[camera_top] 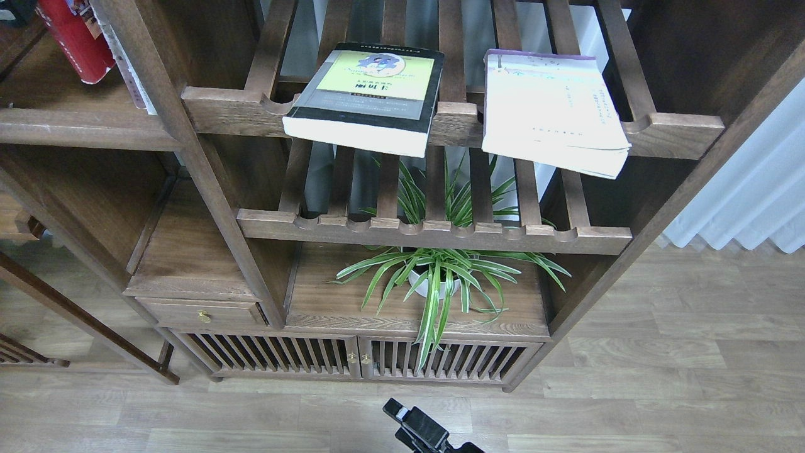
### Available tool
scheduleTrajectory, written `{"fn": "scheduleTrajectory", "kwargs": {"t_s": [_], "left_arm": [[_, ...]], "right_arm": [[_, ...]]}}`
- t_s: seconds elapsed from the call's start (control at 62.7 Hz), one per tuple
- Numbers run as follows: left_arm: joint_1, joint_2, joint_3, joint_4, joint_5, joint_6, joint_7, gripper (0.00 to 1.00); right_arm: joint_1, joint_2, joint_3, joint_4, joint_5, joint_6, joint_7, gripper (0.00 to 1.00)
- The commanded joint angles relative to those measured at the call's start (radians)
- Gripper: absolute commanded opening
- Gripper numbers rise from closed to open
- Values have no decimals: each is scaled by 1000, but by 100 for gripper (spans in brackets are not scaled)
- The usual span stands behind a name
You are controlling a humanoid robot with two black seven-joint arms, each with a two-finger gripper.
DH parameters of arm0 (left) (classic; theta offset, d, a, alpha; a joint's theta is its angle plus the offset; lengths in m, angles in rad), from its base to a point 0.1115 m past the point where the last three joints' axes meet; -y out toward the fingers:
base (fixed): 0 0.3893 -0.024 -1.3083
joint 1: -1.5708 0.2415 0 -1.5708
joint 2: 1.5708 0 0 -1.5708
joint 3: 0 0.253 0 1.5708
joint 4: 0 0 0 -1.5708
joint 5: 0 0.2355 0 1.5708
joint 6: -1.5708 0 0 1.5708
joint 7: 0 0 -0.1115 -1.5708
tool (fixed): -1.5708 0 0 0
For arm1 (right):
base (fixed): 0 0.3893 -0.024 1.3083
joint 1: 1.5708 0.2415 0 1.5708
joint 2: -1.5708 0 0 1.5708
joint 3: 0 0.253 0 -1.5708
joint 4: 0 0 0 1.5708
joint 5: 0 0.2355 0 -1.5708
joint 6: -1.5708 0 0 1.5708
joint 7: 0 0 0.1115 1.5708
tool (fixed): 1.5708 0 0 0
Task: Organize books on shelf
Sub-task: 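Insert the red book upright among the books on the side shelf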
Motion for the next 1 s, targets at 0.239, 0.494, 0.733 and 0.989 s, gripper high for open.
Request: {"fn": "scheduleTrajectory", "kwargs": {"t_s": [0.239, 0.494, 0.733, 0.989], "left_arm": [[-1, -1, 16, 5, 0, 0, 0, 20], [-1, -2, 36, -6, -1, 0, -6, 39], [-15, -5, 26, -14, -3, 0, -14, 39], [-41, 9, -39, -43, -12, 0, -17, 42]], "right_arm": [[0, 0, 0, -1, 0, 0, 0, 100], [0, 0, 0, -6, 0, 0, 0, 100], [-2, 0, 0, -6, 0, 0, 0, 100], [0, 0, 0, -9, 0, 0, 0, 100]]}}
